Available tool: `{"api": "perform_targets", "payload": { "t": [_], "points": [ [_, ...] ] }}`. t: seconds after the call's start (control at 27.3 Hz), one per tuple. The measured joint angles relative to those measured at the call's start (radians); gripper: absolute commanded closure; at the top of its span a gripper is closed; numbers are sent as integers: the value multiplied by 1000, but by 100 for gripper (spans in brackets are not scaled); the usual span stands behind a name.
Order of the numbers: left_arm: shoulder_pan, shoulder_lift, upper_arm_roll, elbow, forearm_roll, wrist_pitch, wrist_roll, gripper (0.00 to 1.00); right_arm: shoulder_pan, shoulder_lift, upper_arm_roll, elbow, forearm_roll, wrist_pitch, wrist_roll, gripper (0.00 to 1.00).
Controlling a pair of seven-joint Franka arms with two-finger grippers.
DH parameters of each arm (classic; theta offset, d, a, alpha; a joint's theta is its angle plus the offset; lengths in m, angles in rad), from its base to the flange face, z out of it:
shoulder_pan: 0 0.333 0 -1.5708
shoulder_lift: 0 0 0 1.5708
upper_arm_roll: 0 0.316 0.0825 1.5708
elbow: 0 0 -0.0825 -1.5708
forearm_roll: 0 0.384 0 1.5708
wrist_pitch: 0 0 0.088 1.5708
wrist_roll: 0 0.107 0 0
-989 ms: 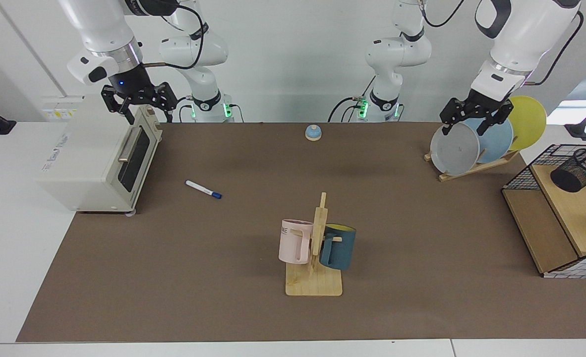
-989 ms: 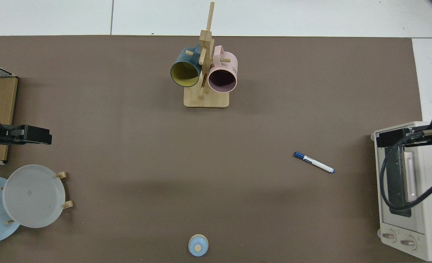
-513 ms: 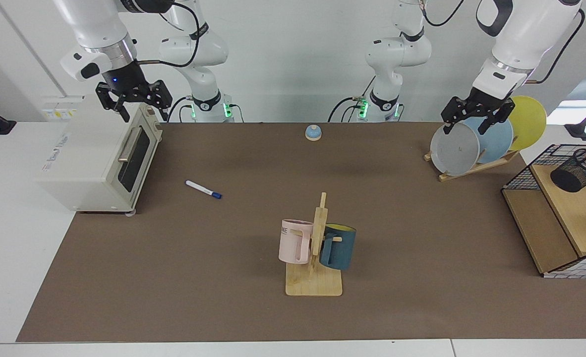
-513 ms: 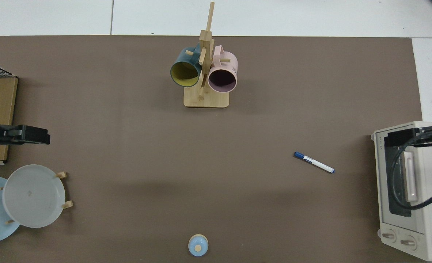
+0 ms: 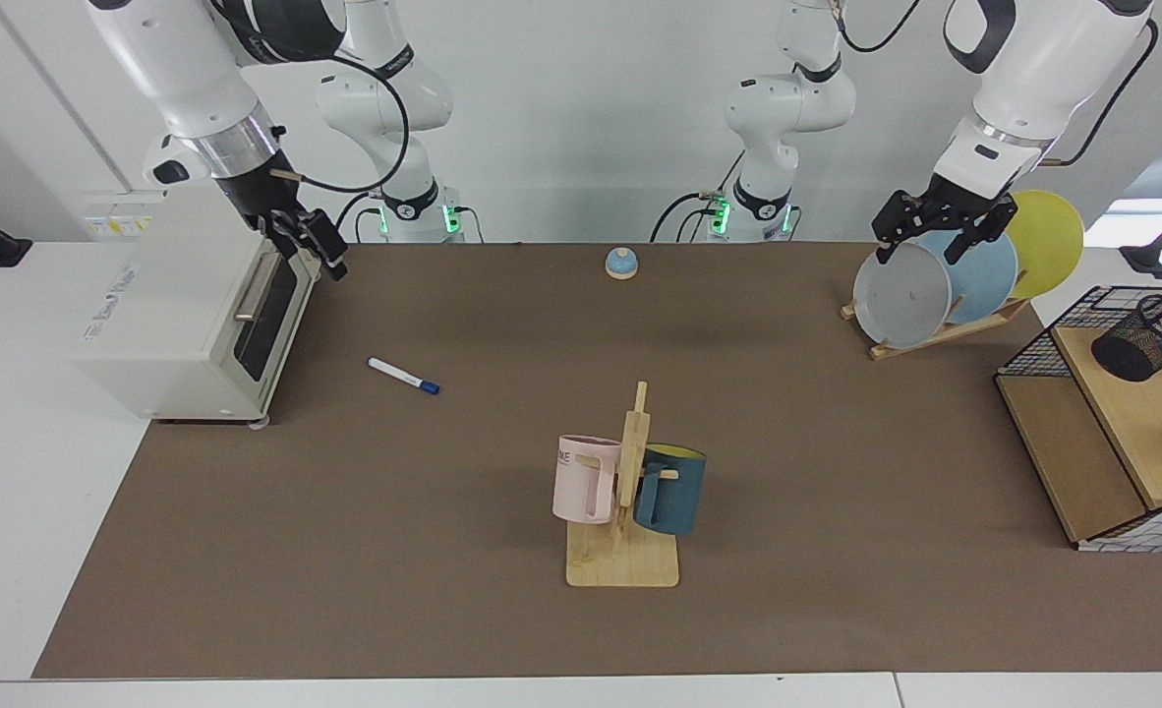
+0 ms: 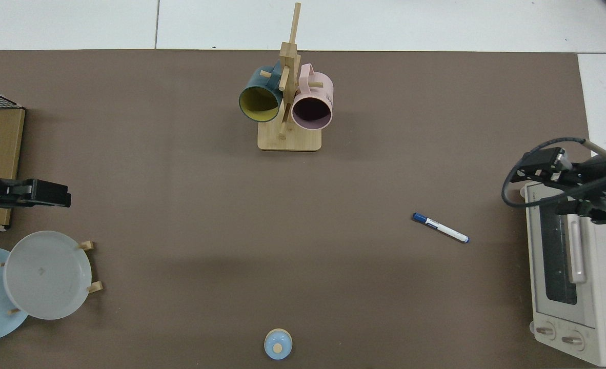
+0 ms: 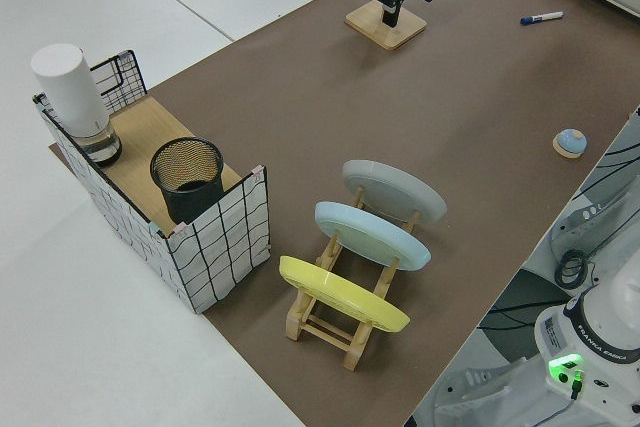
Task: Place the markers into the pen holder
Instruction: 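Reach the right gripper to the white marker and grasp it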
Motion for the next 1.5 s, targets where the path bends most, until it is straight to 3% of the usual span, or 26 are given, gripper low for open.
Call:
{"api": "perform_targets", "payload": {
  "t": [0.33,0.59,0.77,1.21,1.5],
  "points": [
    [0,0,-2,0,0,-1,0,0,3,30,0,-188,17,180,376,0],
    [0,0,-1,0,0,-1,0,0,-2,91,-4,-248,20,208,591,0],
    [0,0,-2,0,0,-1,0,0,1,109,-1,-297,21,290,738,0],
    [0,-1,-2,0,0,-36,-1,0,0,127,-1,-449,44,436,797,0],
    [-2,-9,-12,1,0,-74,-2,0,-4,190,-5,-463,84,502,799,0]
  ]
}}
